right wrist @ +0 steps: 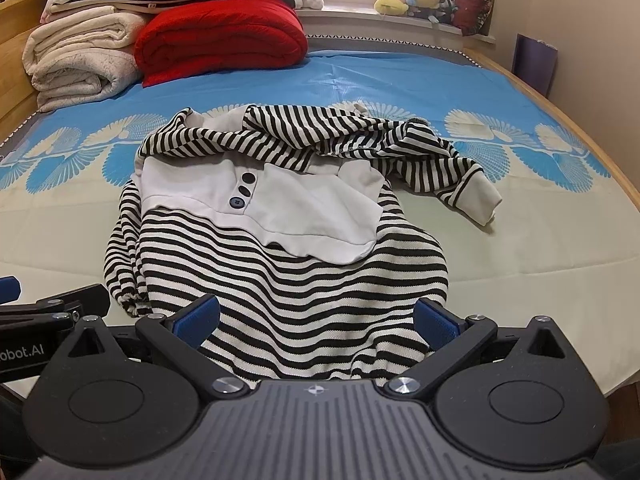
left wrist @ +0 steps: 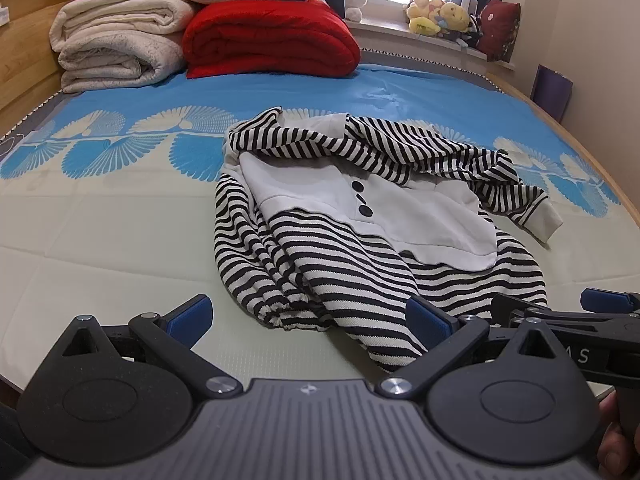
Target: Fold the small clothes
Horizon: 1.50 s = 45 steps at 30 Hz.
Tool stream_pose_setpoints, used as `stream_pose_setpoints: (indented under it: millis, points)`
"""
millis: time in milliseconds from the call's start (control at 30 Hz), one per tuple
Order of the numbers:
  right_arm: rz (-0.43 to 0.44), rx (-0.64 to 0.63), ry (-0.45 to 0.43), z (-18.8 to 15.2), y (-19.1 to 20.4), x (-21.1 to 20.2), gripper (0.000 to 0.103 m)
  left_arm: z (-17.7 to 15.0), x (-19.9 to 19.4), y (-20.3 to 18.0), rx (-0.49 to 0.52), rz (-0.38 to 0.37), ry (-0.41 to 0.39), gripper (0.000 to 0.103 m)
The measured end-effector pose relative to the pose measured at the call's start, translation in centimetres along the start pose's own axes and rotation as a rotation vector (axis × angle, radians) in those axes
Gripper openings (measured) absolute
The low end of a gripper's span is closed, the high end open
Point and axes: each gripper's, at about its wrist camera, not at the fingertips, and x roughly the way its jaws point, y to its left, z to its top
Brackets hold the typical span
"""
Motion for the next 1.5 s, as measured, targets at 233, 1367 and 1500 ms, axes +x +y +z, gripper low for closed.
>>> stream_pose_setpoints:
  millis: [233, 1367, 1500]
  points:
    - [-0.015, 0.007, -0.048, 0.3, -0.4, -0.5, 0.092, 0.1, 0.0, 0.1, 0.002, 0.017, -0.007, 0.102]
    - [0.143, 0.176, 0.508, 1.6, -13.9, 14.8, 0.016, 7.6, 21.6, 9.5, -0.195, -0.051, 0.469, 0.05]
    - [0.099, 0.259, 0.416, 3.3, -15.9, 13.8, 0.009, 7.4, 20.3, 9.0, -0.083, -0.036, 0.466, 0.005]
